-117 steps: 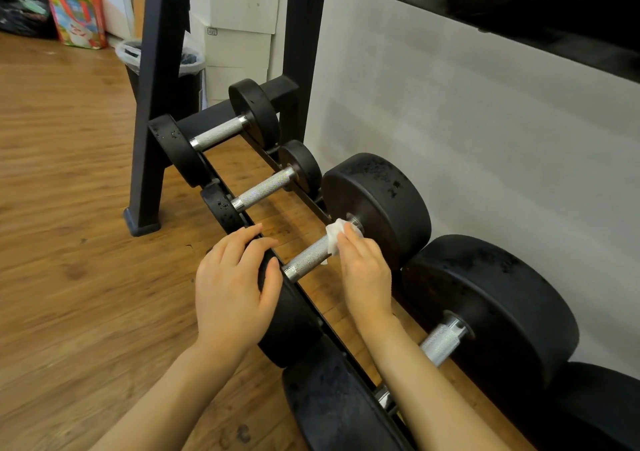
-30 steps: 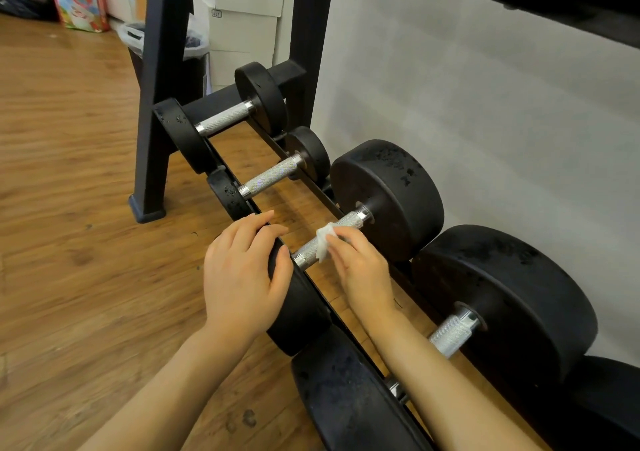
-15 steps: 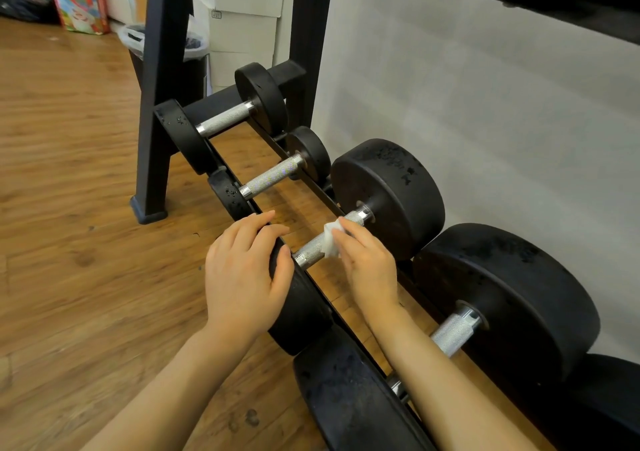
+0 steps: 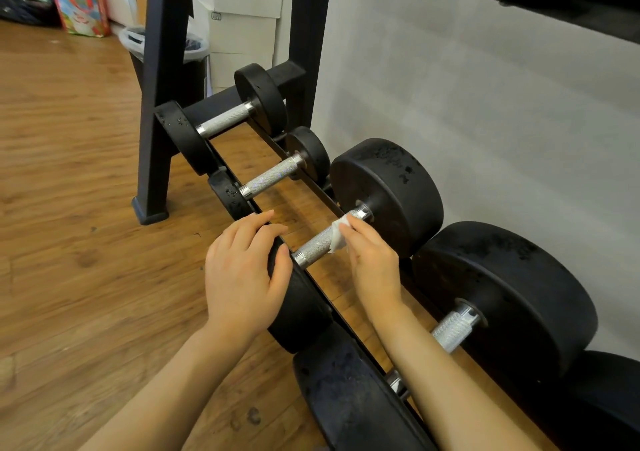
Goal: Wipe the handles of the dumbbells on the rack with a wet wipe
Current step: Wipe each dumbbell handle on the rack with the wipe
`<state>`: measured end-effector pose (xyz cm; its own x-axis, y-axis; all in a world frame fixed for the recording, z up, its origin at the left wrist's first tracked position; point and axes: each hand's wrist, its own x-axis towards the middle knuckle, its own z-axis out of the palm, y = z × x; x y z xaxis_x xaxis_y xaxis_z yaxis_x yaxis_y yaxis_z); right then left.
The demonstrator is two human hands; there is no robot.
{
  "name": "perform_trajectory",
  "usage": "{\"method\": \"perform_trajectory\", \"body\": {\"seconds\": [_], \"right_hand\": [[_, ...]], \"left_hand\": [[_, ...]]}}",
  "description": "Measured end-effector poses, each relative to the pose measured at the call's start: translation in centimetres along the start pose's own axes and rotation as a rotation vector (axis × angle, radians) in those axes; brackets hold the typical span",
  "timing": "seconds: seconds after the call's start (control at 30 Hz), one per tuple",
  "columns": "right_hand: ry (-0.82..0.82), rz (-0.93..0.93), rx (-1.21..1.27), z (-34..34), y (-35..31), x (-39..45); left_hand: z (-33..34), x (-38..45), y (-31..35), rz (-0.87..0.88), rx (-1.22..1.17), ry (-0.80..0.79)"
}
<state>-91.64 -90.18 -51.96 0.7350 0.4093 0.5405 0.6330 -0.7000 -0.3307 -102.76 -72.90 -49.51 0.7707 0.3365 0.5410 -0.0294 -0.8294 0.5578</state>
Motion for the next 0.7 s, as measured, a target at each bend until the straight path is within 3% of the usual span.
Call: {"method": "perform_trajectory", "body": {"seconds": [0.57,0.7], "right_hand": [[-0.124,-0.224,-0.029,0.4,-1.0,-0.8],[-0.006,-0.046,0.054,-0.2,-0.2,-0.1]], "left_hand": [[-0.2,-0.1,0.4,-0.015,-0.020,0.008],[-0.2,0.0,0.3,-0.004,-0.017,0.007]]}}
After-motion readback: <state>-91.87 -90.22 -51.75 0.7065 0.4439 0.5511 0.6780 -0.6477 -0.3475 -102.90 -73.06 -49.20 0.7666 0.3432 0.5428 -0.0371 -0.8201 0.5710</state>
